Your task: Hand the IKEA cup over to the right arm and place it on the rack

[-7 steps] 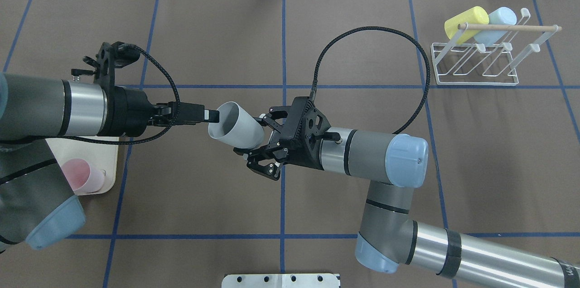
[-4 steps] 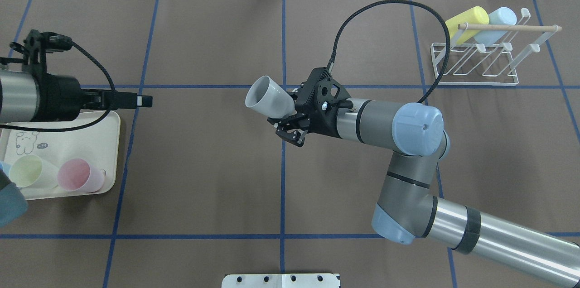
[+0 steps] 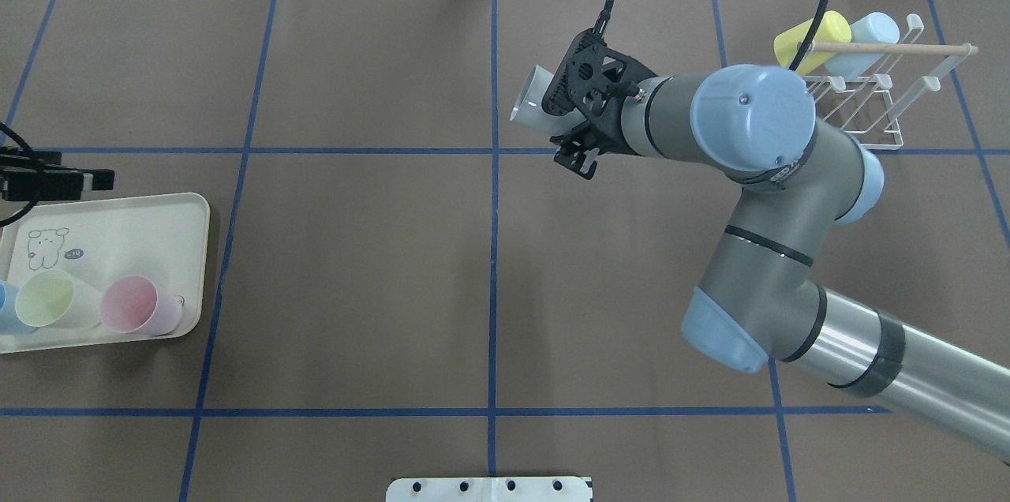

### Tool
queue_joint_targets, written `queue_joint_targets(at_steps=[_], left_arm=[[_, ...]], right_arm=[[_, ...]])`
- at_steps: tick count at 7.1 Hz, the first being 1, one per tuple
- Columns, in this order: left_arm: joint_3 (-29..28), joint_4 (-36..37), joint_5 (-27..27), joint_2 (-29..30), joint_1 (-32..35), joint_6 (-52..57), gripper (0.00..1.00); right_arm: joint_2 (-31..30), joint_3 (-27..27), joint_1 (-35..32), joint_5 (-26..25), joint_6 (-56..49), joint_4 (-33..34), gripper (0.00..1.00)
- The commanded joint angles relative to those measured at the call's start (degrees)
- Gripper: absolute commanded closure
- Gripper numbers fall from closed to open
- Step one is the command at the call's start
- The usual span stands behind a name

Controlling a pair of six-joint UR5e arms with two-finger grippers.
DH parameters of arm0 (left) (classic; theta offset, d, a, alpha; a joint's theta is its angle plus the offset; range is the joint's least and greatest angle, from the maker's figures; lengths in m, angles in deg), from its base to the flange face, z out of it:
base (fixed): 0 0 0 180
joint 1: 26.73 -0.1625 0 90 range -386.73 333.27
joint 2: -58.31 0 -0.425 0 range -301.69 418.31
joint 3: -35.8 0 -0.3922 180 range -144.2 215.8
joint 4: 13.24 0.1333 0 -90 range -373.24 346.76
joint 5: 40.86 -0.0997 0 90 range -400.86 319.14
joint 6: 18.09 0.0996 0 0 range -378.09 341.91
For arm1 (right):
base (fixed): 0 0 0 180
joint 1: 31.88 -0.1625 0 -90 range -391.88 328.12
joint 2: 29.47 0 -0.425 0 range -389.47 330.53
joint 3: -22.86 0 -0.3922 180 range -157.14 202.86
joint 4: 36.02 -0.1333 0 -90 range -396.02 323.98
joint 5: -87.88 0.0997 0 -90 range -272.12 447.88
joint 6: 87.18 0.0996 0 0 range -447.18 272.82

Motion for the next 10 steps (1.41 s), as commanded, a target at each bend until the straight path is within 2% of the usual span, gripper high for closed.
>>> queue_joint_targets(at_steps=[1,2,3,5,6,7,9,10], left_arm=[[-0.3,0.2,4.0,-3.9,7.3,10.8,0.0],[-0.3,0.1,5.0,-5.0,9.0,12.5,0.0],[-0.3,0.0,5.1,-5.1,9.0,12.5,0.0],[-0.3,-0.1,5.1,-5.2,9.0,12.5,0.0],[-0.3,-0.1,5.1,-5.1,9.0,12.4,0.0],[-0.3,-0.2,5.1,-5.2,9.0,12.2,0.0],[-0.3,-0.4,5.0,-5.5,9.0,12.0,0.0],[-0.3,-0.5,5.0,-5.6,9.0,12.0,0.0]], right_arm=[[-0.4,3.2,-8.8,-0.1,-17.4,15.3,1.0],[-0.6,3.1,-13.6,-0.3,-29.7,19.0,1.0],[-3.3,2.8,-17.5,-1.4,-39.8,19.9,1.0],[-6.9,0.2,-26.2,-3.2,-62.3,19.7,1.0],[-7.7,-2.6,-29.4,-3.1,-68.9,19.2,1.0],[-8.2,-5.9,-30.5,-4.1,-72.2,15.2,1.0],[-8.7,-18.1,-32.0,-5.6,-80.9,-1.1,1.0],[-7.0,-21.4,-32.4,-5.6,-87.0,-2.4,1.0]])
